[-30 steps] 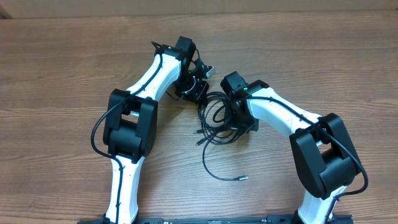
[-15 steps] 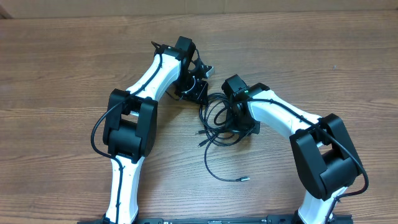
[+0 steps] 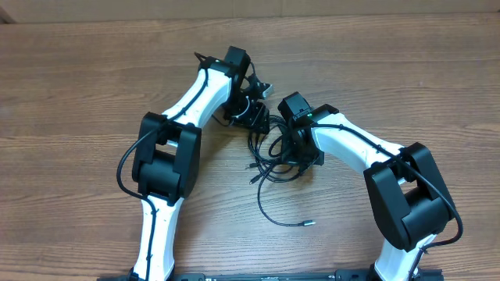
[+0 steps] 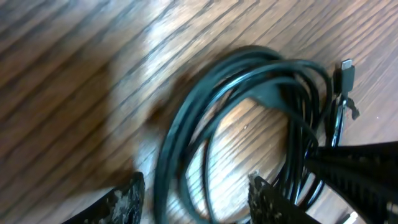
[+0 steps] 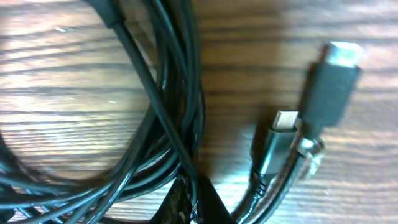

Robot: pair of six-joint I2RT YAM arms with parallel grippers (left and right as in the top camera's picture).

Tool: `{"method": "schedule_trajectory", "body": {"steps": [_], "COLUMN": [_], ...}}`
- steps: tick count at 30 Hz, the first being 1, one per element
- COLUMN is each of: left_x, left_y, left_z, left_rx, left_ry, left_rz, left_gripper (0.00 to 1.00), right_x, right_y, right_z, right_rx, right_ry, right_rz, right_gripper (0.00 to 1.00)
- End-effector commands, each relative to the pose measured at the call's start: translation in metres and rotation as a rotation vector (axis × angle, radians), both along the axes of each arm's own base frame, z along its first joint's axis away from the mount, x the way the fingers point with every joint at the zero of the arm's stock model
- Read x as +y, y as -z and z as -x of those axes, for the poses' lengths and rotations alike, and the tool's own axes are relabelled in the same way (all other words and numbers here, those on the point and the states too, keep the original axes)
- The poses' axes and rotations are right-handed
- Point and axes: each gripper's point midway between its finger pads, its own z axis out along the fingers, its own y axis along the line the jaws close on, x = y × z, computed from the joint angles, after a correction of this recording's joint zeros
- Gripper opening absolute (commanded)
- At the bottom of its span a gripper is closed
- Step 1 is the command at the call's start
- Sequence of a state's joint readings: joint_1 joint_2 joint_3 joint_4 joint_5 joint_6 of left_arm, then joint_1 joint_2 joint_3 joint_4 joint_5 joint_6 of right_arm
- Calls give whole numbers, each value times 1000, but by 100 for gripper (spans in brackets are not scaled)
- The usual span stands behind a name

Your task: Untangle cables

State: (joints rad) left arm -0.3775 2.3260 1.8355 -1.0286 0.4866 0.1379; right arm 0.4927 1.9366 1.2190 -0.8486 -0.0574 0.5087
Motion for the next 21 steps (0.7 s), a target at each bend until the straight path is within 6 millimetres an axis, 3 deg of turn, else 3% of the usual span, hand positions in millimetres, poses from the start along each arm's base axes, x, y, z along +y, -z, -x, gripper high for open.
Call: {"method": "schedule_trajectory", "body": {"steps": [1,5,13,17,21], "left_x": [1,-3,-2,4,5], "left_y": [18,21,23,25,26], "left_z": [2,2,1,-2,-4], "left_rx": [-17,-34,-44,-42,-41], "left_ry": [21,27,16,-29,-48], "left_rz": [-80,-100,-125,-162,-169], "left_gripper": [54,44,4,4,4], "right_x": [2,-1,1,8,12], "right_y": [6,6,5,-9,-44], "right_z": [6,3,-4,-2,-7], "right_rx": [18,15,-3,28,35], "right_ry": [-44,-28,-35,-96,-95], "right_rz": [-17,-18,-57,-92,-94], "right_gripper": [4,4,4,4,4]}}
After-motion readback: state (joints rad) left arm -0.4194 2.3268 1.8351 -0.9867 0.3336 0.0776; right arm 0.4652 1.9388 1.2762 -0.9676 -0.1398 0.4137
